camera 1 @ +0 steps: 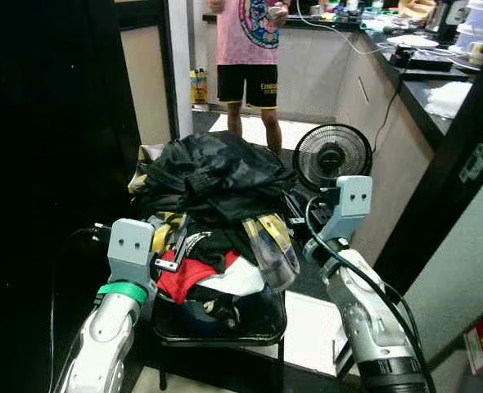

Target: Clothes washing

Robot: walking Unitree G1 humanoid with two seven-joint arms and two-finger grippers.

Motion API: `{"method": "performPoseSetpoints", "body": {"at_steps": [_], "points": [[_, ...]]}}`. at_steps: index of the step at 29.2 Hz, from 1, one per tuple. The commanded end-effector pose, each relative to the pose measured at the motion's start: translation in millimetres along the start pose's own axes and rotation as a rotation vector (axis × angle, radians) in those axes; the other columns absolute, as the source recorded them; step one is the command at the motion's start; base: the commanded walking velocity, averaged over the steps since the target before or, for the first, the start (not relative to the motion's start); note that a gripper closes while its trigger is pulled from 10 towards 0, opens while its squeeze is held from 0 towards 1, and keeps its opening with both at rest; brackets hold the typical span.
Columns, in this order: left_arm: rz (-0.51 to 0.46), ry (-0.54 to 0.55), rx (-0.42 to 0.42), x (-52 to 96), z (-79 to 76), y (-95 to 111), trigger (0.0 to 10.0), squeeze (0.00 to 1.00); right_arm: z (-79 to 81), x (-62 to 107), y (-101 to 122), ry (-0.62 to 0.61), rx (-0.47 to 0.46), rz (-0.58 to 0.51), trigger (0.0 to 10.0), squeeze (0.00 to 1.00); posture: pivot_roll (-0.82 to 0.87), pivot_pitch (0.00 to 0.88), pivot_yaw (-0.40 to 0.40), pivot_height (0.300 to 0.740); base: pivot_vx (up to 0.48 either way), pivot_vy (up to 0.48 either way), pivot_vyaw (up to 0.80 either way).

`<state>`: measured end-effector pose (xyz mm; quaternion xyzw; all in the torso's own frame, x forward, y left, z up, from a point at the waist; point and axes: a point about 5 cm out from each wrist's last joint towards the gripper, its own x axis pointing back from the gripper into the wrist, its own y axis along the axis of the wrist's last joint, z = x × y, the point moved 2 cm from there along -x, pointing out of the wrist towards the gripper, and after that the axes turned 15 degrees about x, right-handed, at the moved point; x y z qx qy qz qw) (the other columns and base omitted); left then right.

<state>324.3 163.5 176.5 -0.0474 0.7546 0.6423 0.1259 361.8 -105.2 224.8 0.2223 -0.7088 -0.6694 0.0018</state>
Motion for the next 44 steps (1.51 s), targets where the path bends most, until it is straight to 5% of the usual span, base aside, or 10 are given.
{"method": "performPoseSetpoints", "body": {"at_steps": [1,19,35,44], "points": [[-0.002,0.001,-0.006,1.7,-2.1,-3,10.0,0.0,1.9,-3.1,7,0.011,0.007,-0.024,10.0,0.0,0.03,0.017,0.035,0.74,0.0,0.0,0.0],[-0.08,0.015,0.052,-3.5,-6.7,12,10.0,0.0,8.6,-10.7,9,0.081,0.038,-0.028,10.0,0.0,0.03,0.016,-0.013,0.74,0.289,0.0,0.0],[-0.079,0.016,0.058,-5.1,-6.0,13,10.0,0.0,9.0,-14.0,10,0.091,0.039,-0.025,10.0,0.0,0.04,0.01,-0.02,0.74,0.397,0.0,0.25],[-0.044,-0.062,0.104,-2.7,-12.3,7,10.0,0.0,9.3,-14.3,7,0.082,0.043,-0.013,10.0,0.0,0.04,0.01,-0.02,0.74,0.0,0.0,0.0]]}}
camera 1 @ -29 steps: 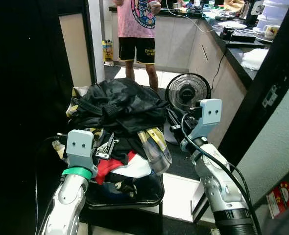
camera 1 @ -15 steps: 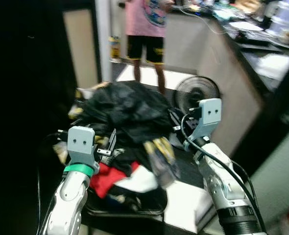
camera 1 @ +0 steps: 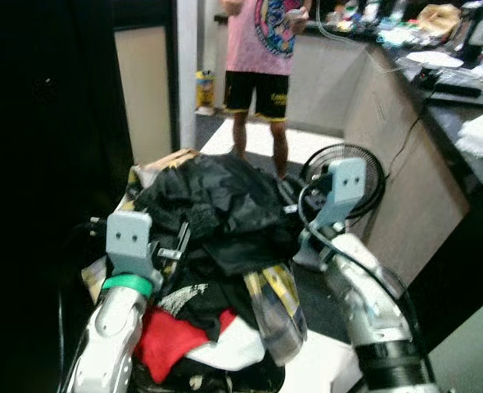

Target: Clothes washing

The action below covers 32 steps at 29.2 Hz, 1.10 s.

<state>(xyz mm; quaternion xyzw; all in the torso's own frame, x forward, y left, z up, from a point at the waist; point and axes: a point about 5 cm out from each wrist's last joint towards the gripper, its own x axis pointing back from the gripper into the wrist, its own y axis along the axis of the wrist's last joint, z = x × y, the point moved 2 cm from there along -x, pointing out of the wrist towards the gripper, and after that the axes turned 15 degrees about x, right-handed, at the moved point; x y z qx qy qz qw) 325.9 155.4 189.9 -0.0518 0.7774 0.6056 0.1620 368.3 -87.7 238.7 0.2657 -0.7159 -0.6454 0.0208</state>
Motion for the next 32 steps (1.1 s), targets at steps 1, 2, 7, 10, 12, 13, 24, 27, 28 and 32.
{"method": "performPoseSetpoints", "body": {"at_steps": [1,2,7,10,12,13,24,27,28,32], "points": [[0.019,-0.044,0.032,2.8,-5.1,-4,10.0,0.0,-5.2,2.1,-6,-0.023,0.01,0.03,10.0,0.0,0.04,0.01,-0.02,0.74,0.0,0.0,0.0],[0.019,-0.044,0.032,2.8,-5.1,-4,10.0,0.0,-5.2,2.1,-6,-0.023,0.01,0.03,10.0,0.0,0.04,0.01,-0.02,0.74,0.0,0.0,0.0],[0.018,-0.071,0.031,2.4,-7.1,-3,10.0,0.0,-5.7,5.2,-13,-0.015,-0.005,0.044,10.0,0.0,0.04,0.018,-0.022,0.74,0.0,0.0,0.0],[0.013,-0.07,0.033,3.0,-5.7,-2,10.0,0.0,-2.4,5.7,-14,0.008,-0.045,0.041,10.0,0.0,0.04,0.022,-0.021,0.74,0.0,0.0,0.0],[0.018,-0.077,0.035,3.6,-5.8,-3,10.0,0.0,-2.1,5.2,-20,0.01,-0.04,0.072,10.0,0.0,0.04,0.022,-0.021,0.74,0.0,0.0,0.0],[0.018,-0.077,0.035,3.6,-5.8,-3,10.0,0.0,-2.1,5.2,-20,0.01,-0.04,0.072,10.0,0.0,0.04,0.022,-0.021,0.74,0.0,0.0,0.0],[-0.178,-0.05,0.111,-3.5,-11.7,26,10.0,0.0,-4.0,-4.9,-11,0.013,-0.042,0.028,10.0,0.0,0.04,0.028,-0.032,0.74,0.0,0.0,0.0],[-0.135,-0.132,0.073,-2.2,-20.0,21,10.0,0.0,-2.2,-5.3,-11,0.021,-0.04,0.028,10.0,0.0,0.04,0.026,-0.029,0.74,0.0,0.0,0.0],[-0.103,-0.183,0.044,-0.7,-24.5,18,10.0,0.0,-1.1,-5.4,-11,0.026,-0.039,0.028,10.0,0.0,0.04,0.026,-0.029,0.74,0.0,0.0,0.0],[-0.07,-0.132,0.024,19.3,-4.9,14,10.0,0.0,-1.2,-1.4,-11,0.028,-0.037,0.028,10.0,0.0,0.04,0.025,-0.013,0.74,0.0,0.0,0.0]]}}
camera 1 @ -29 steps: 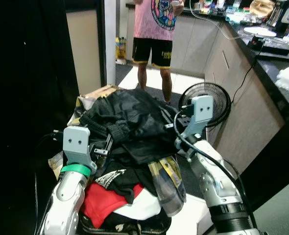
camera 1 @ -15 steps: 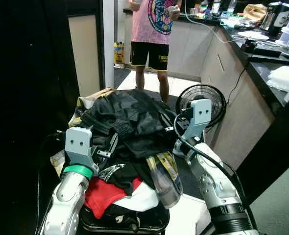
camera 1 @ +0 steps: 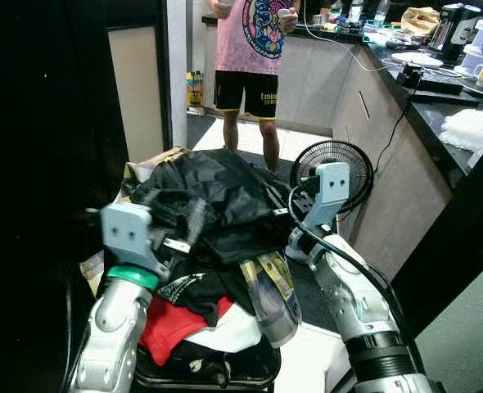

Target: Clothes washing

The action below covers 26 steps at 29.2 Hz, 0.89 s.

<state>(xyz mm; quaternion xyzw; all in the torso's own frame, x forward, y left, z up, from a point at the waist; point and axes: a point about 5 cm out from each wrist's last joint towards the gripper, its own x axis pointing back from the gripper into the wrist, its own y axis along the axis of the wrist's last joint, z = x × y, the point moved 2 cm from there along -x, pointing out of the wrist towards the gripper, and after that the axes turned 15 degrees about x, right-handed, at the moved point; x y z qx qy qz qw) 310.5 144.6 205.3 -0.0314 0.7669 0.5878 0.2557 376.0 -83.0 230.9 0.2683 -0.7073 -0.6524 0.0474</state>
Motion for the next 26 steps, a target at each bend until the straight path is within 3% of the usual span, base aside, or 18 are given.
{"method": "performPoseSetpoints", "body": {"at_steps": [1,6,10,12,13,14,15,19,21,26], "points": [[0.019,0.04,-0.007,12.7,9.7,0,10.0,0.0,-3.8,4.7,-2,-0.01,-0.002,0.002,10.0,0.0,0.04,0.025,-0.013,0.74,0.0,0.0,0.0],[0.009,0.154,-0.021,49.5,18.0,7,10.0,0.0,-2.3,11.1,3,0.015,-0.015,-0.016,10.0,0.0,0.04,0.025,-0.01,0.74,0.0,0.0,0.0],[0.004,0.167,-0.027,52.8,18.2,8,10.0,0.0,-1.6,11.5,3,0.023,-0.017,-0.018,10.0,0.0,0.04,0.025,-0.01,0.74,0.0,0.0,0.0],[0.016,0.188,-0.035,60.0,20.8,6,10.0,0.0,0.6,11.9,3,0.039,-0.022,-0.018,10.0,0.0,0.04,0.027,-0.013,0.74,0.0,0.0,0.0],[0.048,0.219,-0.059,71.9,27.2,1,10.0,0.0,8.2,12.7,1,0.094,-0.066,-0.014,10.0,0.0,0.04,0.027,-0.013,0.74,0.0,0.0,0.0],[0.048,0.219,-0.059,71.9,27.2,1,10.0,0.0,8.2,12.7,1,0.094,-0.066,-0.014,10.0,0.0,0.04,0.027,-0.013,0.74,0.0,0.0,0.0],[0.056,0.232,-0.063,74.3,30.1,0,10.0,0.0,11.1,13.1,-2,0.11,-0.081,-0.003,10.0,1.0,0.05,0.028,-0.022,0.74,0.0,0.0,0.0],[0.059,0.236,-0.063,74.8,31.6,-1,10.0,0.0,12.5,13.4,-4,0.116,-0.088,0.005,10.0,1.0,0.05,0.028,-0.022,0.74,0.0,0.0,0.0],[0.062,0.226,-0.062,69.0,33.2,1,10.0,0.0,12.5,12.6,-29,0.064,-0.094,0.11,10.0,1.0,0.05,0.031,-0.034,0.74,0.0,0.0,0.0],[0.062,0.226,-0.062,69.0,33.2,1,10.0,0.0,12.5,12.6,-29,0.064,-0.094,0.11,10.0,1.0,0.05,0.031,-0.034,0.74,0.0,0.0,0.0]]}}
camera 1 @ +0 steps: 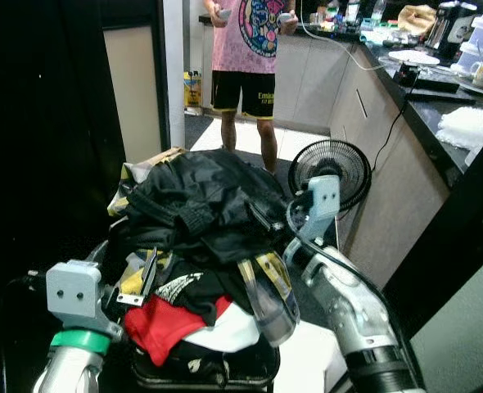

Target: Clothes washing

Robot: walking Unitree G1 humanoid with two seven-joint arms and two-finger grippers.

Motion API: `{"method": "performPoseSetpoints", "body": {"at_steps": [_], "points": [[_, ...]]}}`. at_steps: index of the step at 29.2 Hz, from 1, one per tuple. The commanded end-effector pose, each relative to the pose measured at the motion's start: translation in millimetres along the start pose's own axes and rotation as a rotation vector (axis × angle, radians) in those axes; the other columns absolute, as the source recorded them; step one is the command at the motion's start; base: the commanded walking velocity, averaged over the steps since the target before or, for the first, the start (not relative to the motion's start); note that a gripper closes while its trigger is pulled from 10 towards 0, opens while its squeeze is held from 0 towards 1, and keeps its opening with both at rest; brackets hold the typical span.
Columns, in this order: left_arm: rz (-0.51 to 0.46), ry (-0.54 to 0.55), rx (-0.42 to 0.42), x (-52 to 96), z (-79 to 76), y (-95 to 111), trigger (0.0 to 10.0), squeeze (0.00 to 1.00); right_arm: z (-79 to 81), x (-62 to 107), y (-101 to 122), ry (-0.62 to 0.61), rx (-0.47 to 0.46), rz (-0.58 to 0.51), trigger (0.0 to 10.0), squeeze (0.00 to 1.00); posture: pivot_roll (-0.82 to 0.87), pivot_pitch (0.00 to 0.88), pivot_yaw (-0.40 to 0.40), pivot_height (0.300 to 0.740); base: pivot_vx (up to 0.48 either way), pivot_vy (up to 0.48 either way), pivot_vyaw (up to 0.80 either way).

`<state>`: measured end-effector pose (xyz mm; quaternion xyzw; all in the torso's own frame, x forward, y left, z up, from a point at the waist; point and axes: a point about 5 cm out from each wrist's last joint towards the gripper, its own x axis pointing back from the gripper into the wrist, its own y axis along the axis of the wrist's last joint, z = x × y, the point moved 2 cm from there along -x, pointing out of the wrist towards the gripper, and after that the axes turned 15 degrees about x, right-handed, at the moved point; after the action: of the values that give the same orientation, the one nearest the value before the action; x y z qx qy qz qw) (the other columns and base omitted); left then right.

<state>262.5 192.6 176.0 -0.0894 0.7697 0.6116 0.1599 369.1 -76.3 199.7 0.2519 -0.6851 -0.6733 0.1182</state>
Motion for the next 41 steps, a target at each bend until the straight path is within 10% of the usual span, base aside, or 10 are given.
{"method": "performPoseSetpoints", "body": {"at_steps": [1,14,15,21,22,25,26,41], "points": [[0.027,0.01,0.005,2.3,1.2,-5,10.0,0.0,-1.0,0.9,-2,-0.006,0.003,0.008,10.0,1.0,0.05,0.031,-0.034,0.74,0.0,0.0,0.0],[0.076,-0.046,0.022,-0.9,-7.2,-7,10.0,0.0,-3.0,-27.8,-45,-0.143,-0.119,0.253,10.0,0.92,0.06,0.058,-0.009,0.74,0.0,0.0,0.0],[0.078,-0.048,0.018,-0.6,-7.0,-6,10.0,0.0,-2.4,-30.1,-48,-0.16,-0.135,0.277,10.0,0.0,0.06,0.059,-0.007,0.74,0.0,0.0,0.0],[0.079,-0.049,0.014,-1.1,-5.7,-5,10.0,0.0,3.9,-37.2,-42,-0.144,-0.165,0.251,10.0,0.0,0.07,0.059,-0.005,0.74,0.0,0.0,0.0],[0.078,-0.049,0.013,-1.7,-5.7,-5,10.0,0.0,6.6,-39.7,-39,-0.13,-0.166,0.234,5.2,0.0,0.07,0.055,-0.003,0.74,0.0,0.0,0.0],[0.078,-0.05,0.013,-2.1,-5.7,-4,10.0,0.0,8.4,-41.4,-37,-0.121,-0.167,0.223,5.2,0.0,0.07,0.055,-0.003,0.74,0.0,0.0,0.0],[0.079,-0.051,0.012,-2.7,-5.7,-4,10.0,0.0,10.7,-43.3,-36,-0.107,-0.165,0.209,0.0,0.0,0.07,0.054,-0.003,0.74,0.0,0.0,0.0],[0.08,-0.049,0.0,-5.9,-5.1,-4,10.0,0.0,17.6,-48.2,-22,-0.063,-0.181,0.122,0.0,0.0,0.07,0.05,-0.002,0.74,0.0,0.0,0.0]]}}
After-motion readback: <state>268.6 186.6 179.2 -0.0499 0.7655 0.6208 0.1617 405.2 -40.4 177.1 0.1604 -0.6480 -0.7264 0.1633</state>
